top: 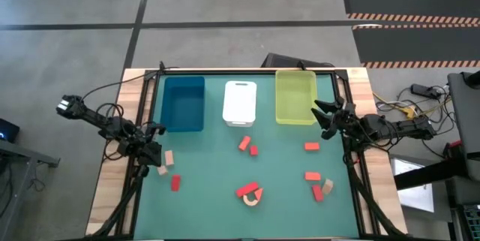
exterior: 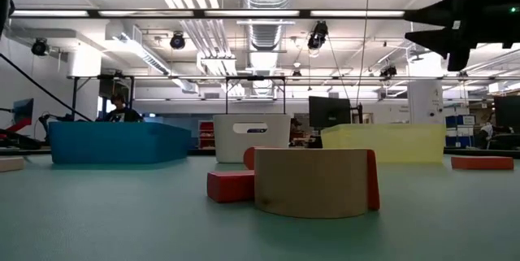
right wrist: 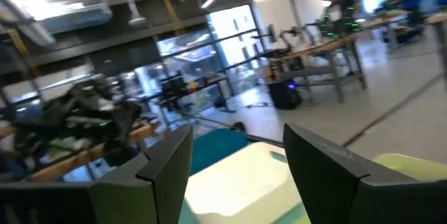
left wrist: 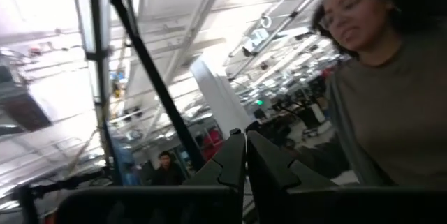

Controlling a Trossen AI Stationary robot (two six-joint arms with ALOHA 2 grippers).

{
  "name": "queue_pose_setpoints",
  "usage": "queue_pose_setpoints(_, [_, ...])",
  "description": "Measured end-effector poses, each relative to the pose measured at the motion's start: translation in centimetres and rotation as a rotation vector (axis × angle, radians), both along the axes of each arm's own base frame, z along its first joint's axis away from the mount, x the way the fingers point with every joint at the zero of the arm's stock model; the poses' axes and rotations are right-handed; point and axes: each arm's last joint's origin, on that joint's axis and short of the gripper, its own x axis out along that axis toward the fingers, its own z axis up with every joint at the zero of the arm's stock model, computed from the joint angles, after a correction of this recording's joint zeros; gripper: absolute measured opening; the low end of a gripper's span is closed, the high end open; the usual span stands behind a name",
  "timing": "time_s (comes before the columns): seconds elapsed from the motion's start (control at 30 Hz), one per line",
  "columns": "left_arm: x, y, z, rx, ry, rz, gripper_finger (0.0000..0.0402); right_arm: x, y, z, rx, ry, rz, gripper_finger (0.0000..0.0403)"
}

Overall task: Sort & place blocks by color
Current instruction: Put the top right orange block into the white bin

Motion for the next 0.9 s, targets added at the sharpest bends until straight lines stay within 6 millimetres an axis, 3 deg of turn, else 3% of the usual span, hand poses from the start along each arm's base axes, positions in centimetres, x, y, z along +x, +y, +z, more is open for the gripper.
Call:
queue_pose_setpoints(0.13, [0.1,0.1,0.1,-0.025,0.0,0.048,0.0,-0.2,0.0,1.5,-0.014,-0.036,0.028,0.0215])
queue_pose_setpoints(0.37, [0.5,0.5,0.1,-0.097,0.033,0.203,0.0,0.5,0.2,3.3,-0.092,0.058,0.016,0.0215])
queue_pose_setpoints(0.63, [0.8,0.8,-0.1,-0.144,0.074,0.325,0.0,2.7,0.6,5.5,-0.14,0.32,0.075,0.021])
queue_pose_setpoints(0.9, [0.8,0.8,-0.1,-0.143,0.075,0.325,0.0,4.8,1.1,7.2,-0.077,0.666,0.169,0.0154])
